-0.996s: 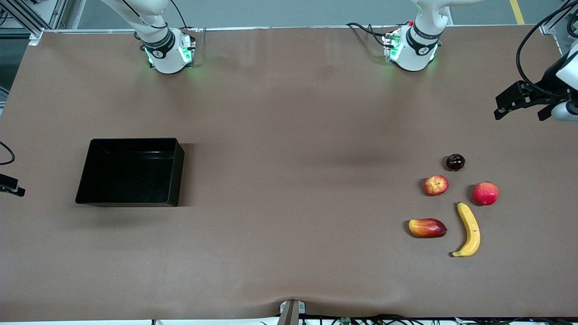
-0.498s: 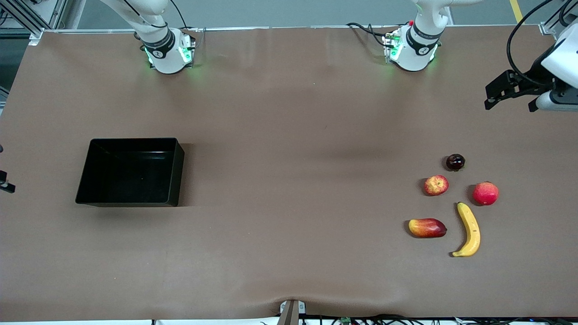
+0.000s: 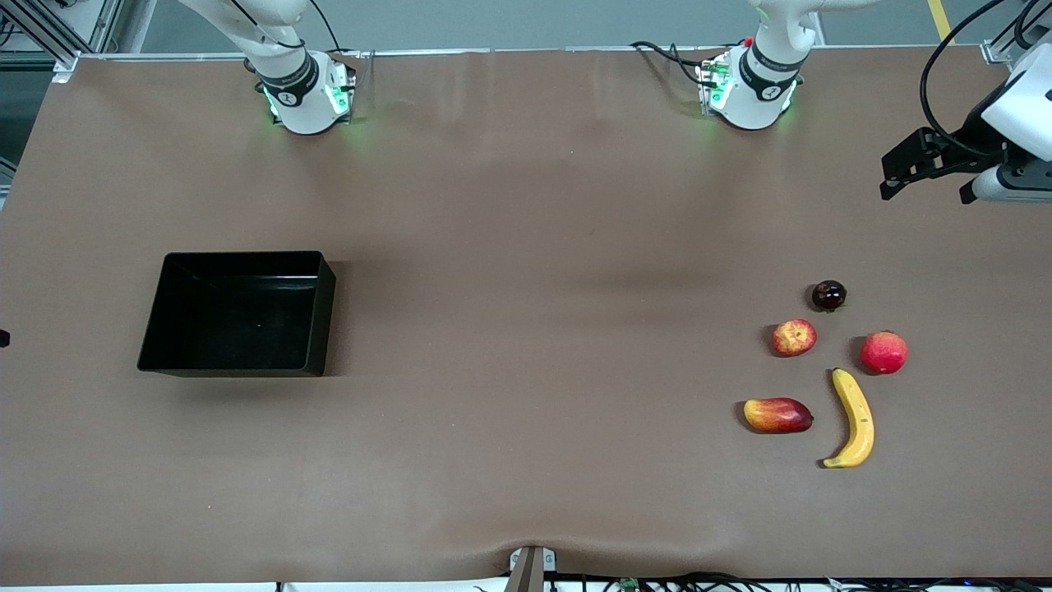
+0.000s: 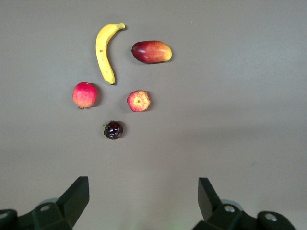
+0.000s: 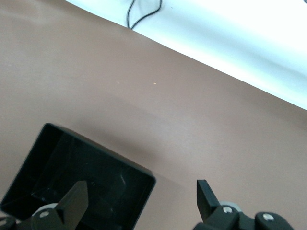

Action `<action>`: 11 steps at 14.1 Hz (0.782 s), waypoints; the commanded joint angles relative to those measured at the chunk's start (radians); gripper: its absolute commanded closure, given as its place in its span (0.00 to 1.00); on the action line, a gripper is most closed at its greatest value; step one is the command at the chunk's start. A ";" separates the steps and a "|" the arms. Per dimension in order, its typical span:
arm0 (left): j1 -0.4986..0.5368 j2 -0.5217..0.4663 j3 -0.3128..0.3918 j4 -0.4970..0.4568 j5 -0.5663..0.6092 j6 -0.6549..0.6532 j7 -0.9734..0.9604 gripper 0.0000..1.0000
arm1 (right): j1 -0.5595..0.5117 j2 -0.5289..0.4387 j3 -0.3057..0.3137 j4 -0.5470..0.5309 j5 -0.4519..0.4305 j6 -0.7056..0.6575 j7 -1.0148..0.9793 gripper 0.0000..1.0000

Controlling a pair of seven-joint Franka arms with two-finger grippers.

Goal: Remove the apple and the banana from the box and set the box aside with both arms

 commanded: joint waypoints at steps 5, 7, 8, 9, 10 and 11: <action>0.004 -0.009 -0.009 -0.010 -0.020 0.031 0.000 0.00 | 0.160 -0.170 0.004 -0.025 -0.167 -0.293 0.366 0.00; 0.000 -0.005 -0.012 -0.009 -0.021 0.040 0.002 0.00 | 0.169 -0.171 0.002 -0.045 -0.161 -0.382 0.368 0.00; 0.000 -0.006 -0.023 -0.012 -0.021 0.040 -0.001 0.00 | 0.162 -0.187 -0.002 -0.082 -0.155 -0.377 0.368 0.00; 0.007 -0.006 -0.035 -0.012 -0.021 0.040 0.000 0.00 | 0.153 -0.199 -0.005 -0.099 -0.142 -0.366 0.371 0.00; 0.009 -0.006 -0.035 -0.012 -0.021 0.042 0.000 0.00 | 0.143 -0.204 -0.005 -0.100 -0.127 -0.369 0.398 0.00; 0.009 -0.008 -0.035 -0.012 -0.021 0.040 0.000 0.00 | 0.145 -0.210 -0.005 -0.107 -0.115 -0.377 0.462 0.00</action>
